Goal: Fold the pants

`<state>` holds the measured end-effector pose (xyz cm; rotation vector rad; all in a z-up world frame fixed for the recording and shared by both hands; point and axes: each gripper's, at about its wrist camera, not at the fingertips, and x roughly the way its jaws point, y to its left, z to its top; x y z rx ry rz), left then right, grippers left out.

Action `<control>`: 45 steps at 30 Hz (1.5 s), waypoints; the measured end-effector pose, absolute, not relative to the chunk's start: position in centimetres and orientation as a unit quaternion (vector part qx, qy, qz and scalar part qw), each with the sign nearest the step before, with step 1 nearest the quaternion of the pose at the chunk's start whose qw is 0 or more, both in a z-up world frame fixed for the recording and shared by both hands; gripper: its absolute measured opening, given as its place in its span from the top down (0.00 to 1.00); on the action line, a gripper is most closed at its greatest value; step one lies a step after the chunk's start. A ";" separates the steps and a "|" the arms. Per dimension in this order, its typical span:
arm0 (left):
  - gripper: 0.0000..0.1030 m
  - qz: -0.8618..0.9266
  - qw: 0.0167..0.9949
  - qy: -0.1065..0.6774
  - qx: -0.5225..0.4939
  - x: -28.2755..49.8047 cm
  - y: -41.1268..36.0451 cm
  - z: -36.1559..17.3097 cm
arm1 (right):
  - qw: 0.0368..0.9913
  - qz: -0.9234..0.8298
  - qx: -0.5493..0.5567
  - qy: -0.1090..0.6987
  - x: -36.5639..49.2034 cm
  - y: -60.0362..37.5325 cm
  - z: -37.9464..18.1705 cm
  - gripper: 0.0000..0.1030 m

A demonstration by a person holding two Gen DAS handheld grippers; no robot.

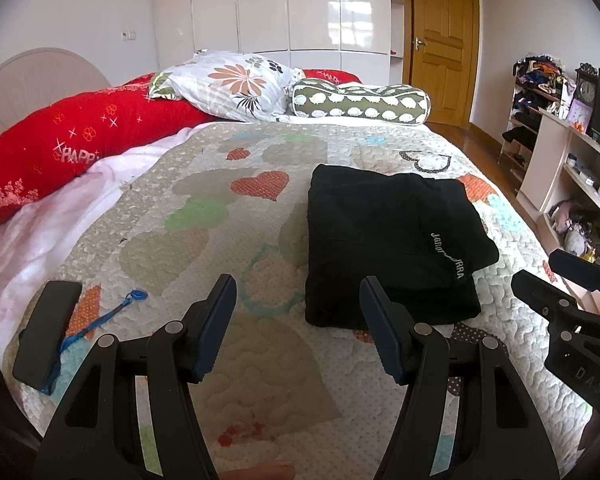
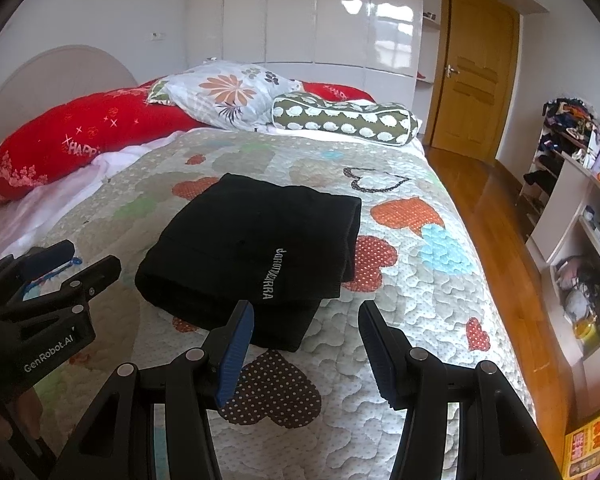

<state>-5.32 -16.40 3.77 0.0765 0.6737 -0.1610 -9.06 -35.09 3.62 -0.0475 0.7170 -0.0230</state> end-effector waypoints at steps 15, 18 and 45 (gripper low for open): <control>0.37 -0.079 0.940 0.330 0.039 -5.6 -16.6 3.9 | 0.934 -0.008 -0.023 0.356 -9.2 -35.0 3.2 0.49; 0.38 -0.080 0.940 0.330 0.039 -5.7 -16.8 3.9 | 0.933 -0.007 -0.023 0.358 -9.2 -35.0 3.0 0.49; 0.38 -0.082 0.934 0.346 0.031 -4.5 -16.6 2.9 | 0.928 0.004 -0.029 0.372 -6.9 -34.2 1.8 0.49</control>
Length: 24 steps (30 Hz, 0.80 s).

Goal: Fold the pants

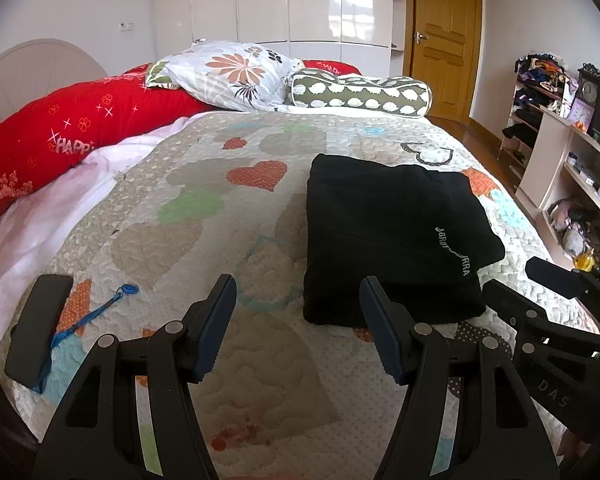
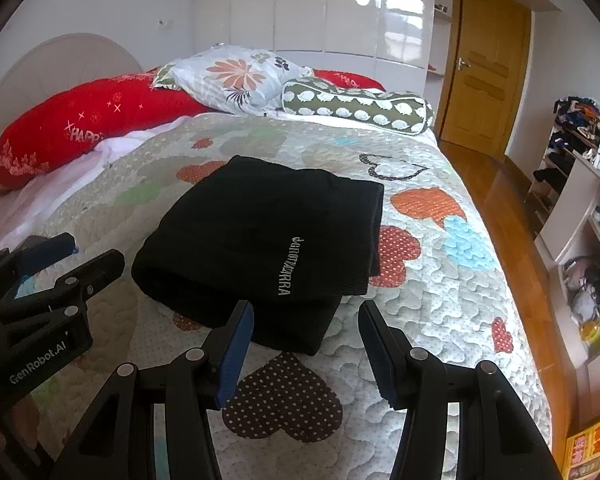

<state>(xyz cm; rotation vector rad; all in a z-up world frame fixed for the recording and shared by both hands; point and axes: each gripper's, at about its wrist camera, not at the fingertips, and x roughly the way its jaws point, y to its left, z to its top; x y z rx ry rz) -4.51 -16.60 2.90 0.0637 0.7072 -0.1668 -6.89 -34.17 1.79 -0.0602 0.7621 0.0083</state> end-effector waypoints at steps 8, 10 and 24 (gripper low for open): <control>0.38 -0.086 0.932 0.352 0.027 -3.9 -16.4 2.6 | 0.926 0.001 -0.031 0.376 -6.1 -34.1 1.3 0.49; 0.37 -0.086 0.931 0.354 0.026 -3.6 -16.5 2.5 | 0.925 0.001 -0.030 0.378 -5.8 -34.1 1.1 0.49; 0.37 -0.087 0.932 0.353 0.015 -3.8 -16.1 2.9 | 0.924 -0.003 0.001 0.381 -5.9 -35.0 1.0 0.49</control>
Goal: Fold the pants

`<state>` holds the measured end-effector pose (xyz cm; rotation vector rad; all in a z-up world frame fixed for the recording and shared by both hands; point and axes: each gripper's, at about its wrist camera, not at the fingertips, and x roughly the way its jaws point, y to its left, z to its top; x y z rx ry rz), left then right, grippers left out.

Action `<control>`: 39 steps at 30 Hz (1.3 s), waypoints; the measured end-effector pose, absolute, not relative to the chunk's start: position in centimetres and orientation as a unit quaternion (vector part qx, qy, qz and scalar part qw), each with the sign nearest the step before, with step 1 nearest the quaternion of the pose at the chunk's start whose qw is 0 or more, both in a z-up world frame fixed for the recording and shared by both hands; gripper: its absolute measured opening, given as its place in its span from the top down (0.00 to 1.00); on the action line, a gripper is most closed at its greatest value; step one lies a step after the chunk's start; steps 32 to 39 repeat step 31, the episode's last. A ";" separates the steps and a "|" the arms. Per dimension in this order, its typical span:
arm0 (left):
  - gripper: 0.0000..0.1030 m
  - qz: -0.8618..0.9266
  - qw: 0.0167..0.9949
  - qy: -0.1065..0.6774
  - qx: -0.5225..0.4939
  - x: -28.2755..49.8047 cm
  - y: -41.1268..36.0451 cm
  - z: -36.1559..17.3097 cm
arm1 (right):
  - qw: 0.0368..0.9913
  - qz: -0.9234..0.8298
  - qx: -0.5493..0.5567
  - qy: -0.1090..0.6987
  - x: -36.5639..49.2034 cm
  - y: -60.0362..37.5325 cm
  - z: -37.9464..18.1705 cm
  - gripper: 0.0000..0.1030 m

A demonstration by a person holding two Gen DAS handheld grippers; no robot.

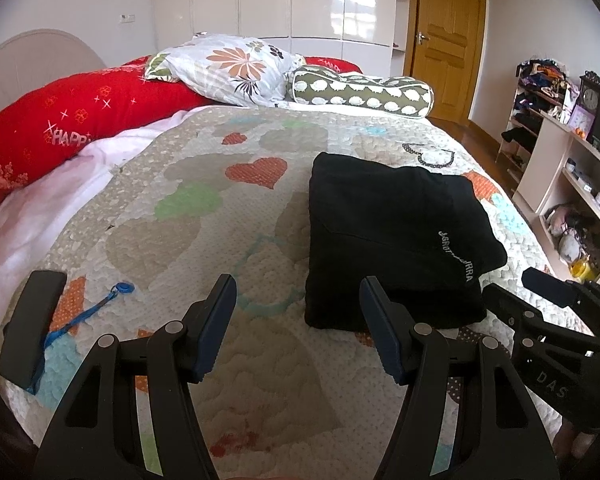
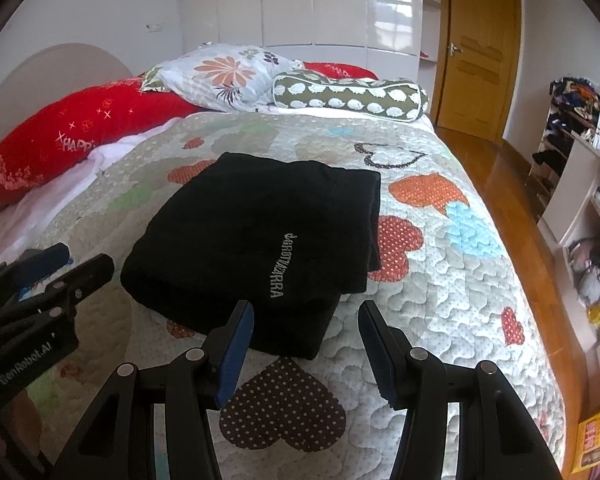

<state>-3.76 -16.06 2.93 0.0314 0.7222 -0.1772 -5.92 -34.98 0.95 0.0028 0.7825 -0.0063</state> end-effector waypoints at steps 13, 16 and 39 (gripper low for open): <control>0.37 -0.099 0.934 0.343 0.016 -5.1 -16.7 4.0 | 0.926 -0.017 0.014 0.377 -7.4 -36.7 1.8 0.49; 0.38 -0.104 0.934 0.341 0.018 -5.5 -17.1 4.2 | 0.927 -0.015 0.012 0.375 -7.8 -36.6 2.0 0.49; 0.37 -0.119 0.938 0.323 0.027 -7.3 -18.1 5.1 | 0.929 -0.020 0.009 0.370 -9.1 -37.0 2.8 0.49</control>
